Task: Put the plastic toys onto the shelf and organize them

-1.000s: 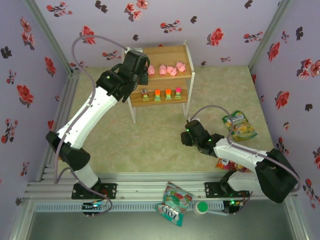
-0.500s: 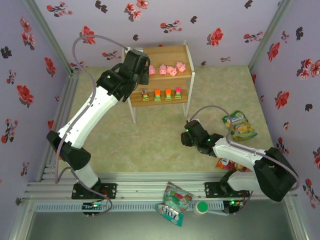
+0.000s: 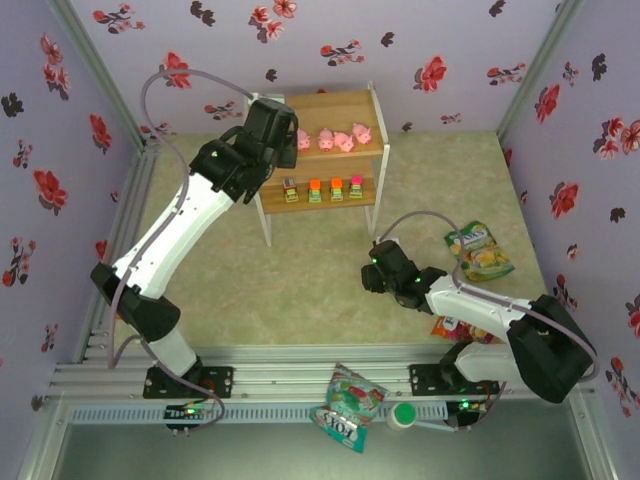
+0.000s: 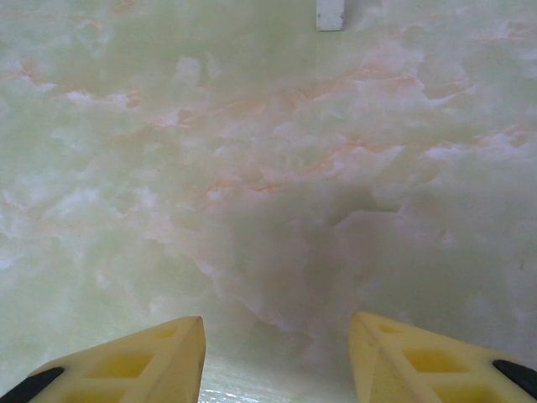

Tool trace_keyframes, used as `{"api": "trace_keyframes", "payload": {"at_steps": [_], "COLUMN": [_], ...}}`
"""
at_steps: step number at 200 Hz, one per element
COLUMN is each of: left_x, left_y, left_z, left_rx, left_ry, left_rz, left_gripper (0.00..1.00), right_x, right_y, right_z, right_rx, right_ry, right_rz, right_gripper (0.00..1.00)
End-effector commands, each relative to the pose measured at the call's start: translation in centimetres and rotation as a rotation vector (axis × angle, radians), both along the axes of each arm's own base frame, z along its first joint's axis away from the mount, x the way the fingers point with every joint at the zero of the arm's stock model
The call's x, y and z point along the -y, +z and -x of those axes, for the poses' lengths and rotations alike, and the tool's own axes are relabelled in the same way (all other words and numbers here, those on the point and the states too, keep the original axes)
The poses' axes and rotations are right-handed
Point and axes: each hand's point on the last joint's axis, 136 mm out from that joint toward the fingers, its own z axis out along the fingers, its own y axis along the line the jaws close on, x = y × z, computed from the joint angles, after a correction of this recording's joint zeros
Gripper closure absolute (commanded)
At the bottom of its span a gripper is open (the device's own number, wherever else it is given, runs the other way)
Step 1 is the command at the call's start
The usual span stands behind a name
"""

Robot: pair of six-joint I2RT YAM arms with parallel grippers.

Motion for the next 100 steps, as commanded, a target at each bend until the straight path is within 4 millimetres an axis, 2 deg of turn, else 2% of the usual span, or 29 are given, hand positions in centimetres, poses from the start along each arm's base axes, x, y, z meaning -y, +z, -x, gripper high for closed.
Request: {"api": "trace_keyframes", "payload": {"at_steps": [1,47,100], "left_x": [-1.4,-1.9,-2.3], "left_y": [2.8,3.4,4.2], "left_z": [0.9,1.8,3.9], "left_rx": [0.059,0.078,0.127], "left_ry": [0.020,0.019,-0.011], "left_rz": [0.048,0.032,0.050], "left_gripper": [0.51,0.51,0.50], "right_x": [-0.1,0.0,0.2], "right_y": [0.5,0.5,0.7], "right_z": [-0.6,-0.7,-0.8], "right_rx": [0.024,0.027,0.040], "right_ry": [-0.002,-0.006,-0.015], "right_rz": [0.006,0.010,0.014], "right_gripper": [0.51,0.50,0.47]}}
